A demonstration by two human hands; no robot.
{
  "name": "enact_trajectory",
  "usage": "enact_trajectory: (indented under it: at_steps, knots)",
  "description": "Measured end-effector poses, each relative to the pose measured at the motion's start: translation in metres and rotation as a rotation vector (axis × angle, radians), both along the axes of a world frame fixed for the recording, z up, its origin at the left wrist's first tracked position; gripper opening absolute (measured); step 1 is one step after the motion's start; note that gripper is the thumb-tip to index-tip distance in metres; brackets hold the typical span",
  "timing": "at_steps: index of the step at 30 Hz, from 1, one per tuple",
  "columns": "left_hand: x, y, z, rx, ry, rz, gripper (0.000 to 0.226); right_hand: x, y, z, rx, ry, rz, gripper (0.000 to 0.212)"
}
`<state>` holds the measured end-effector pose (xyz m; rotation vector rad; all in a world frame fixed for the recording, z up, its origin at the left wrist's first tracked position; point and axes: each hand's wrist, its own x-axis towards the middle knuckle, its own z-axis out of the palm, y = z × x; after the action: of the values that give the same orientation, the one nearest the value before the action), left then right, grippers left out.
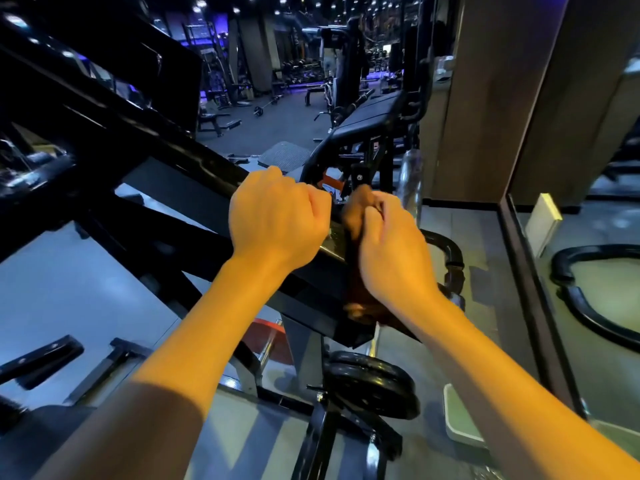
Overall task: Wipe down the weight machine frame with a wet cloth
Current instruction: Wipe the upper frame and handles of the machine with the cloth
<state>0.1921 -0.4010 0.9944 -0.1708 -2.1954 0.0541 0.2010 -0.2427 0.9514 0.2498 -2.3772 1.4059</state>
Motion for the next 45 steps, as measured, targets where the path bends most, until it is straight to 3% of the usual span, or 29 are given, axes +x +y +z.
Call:
enact_trajectory:
  at_steps: [4,8,12,20,27,31,35,41,45]
  knots:
    - [0.002,0.002,0.003,0.021,0.040,-0.026,0.052,-0.028,-0.035,0.028,0.062,-0.004,0.059,0.034]
    - [0.001,0.000,0.000,0.024,0.021,-0.044,0.051,-0.025,0.034,0.002,0.323,-0.076,0.038,0.033]
    - [-0.002,-0.002,-0.002,0.043,0.039,-0.024,0.052,-0.005,0.067,-0.032,0.155,-0.071,-0.125,0.036]
    - [0.002,0.001,0.002,0.025,0.038,-0.039,0.051,-0.024,-0.020,0.005,0.092,0.174,0.014,0.034]
    - [-0.001,0.000,-0.001,0.037,0.048,-0.023,0.052,0.000,0.089,-0.055,0.016,-0.025,-0.150,0.037]
    - [0.000,0.000,0.001,0.027,0.012,-0.021,0.051,-0.008,0.031,-0.024,-0.072,0.046,-0.065,0.026]
    - [0.003,0.002,0.003,0.003,0.003,-0.005,0.050,-0.008,-0.015,-0.002,-0.061,0.163,0.059,0.036]
    - [0.002,0.003,0.001,0.048,0.001,-0.021,0.050,-0.011,0.089,-0.054,-0.073,0.026,0.009,0.038]
    - [0.000,0.002,0.002,0.046,-0.026,0.003,0.051,-0.011,0.101,-0.061,-0.070,0.024,0.011,0.034]
